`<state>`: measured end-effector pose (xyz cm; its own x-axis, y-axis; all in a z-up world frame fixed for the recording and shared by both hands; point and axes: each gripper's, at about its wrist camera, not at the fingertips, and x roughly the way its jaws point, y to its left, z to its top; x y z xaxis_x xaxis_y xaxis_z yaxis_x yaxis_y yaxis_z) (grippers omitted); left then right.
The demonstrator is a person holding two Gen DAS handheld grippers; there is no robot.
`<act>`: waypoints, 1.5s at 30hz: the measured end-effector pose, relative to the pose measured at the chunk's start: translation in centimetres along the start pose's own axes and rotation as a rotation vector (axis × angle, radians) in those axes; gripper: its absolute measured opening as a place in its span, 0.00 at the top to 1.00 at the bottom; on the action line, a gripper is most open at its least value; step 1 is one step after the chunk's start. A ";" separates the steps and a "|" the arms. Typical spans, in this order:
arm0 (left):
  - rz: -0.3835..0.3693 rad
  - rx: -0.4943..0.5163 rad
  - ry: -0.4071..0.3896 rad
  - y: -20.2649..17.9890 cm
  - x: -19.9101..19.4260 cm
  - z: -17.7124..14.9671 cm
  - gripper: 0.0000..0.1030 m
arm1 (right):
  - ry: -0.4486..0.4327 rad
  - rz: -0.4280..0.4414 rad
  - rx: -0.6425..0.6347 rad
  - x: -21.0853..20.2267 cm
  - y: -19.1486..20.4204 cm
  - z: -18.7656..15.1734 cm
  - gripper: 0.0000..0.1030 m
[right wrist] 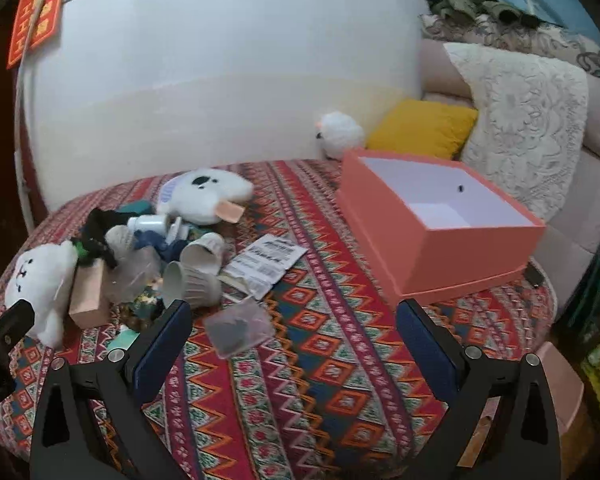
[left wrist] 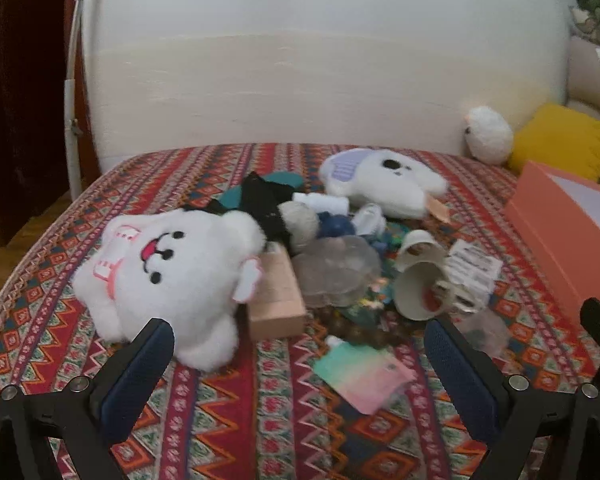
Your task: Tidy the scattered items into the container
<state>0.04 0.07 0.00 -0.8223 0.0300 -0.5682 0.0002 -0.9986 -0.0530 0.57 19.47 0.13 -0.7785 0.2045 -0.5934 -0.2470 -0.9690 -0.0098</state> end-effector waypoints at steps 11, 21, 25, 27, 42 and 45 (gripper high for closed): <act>-0.021 0.065 -0.040 -3.7 -3.5 -0.3 0.00 | -0.108 -0.008 0.046 -5.0 -4.9 -0.2 0.00; -0.090 0.111 -0.029 -6.8 -5.5 -0.7 0.00 | -0.134 -0.094 0.063 -8.2 -6.9 -0.2 0.00; -0.104 0.126 -0.037 -7.7 -6.0 -0.7 0.00 | -0.126 -0.104 0.074 -8.5 -7.4 0.0 0.00; -0.103 0.133 -0.044 -8.0 -6.2 -0.7 0.00 | -0.128 -0.114 0.076 -8.5 -7.7 -0.1 0.00; -0.117 0.148 -0.057 -9.3 -7.2 -0.8 0.00 | -0.135 -0.119 0.092 -9.2 -9.1 -0.5 0.00; -0.116 0.148 -0.055 -9.2 -7.2 -0.7 0.00 | -0.136 -0.119 0.092 -9.2 -9.0 -0.5 0.00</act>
<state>6.38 9.07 3.97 -0.8417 0.1472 -0.5194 -0.1771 -0.9842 0.0080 10.22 26.20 5.26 -0.8098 0.3399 -0.4783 -0.3890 -0.9212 0.0041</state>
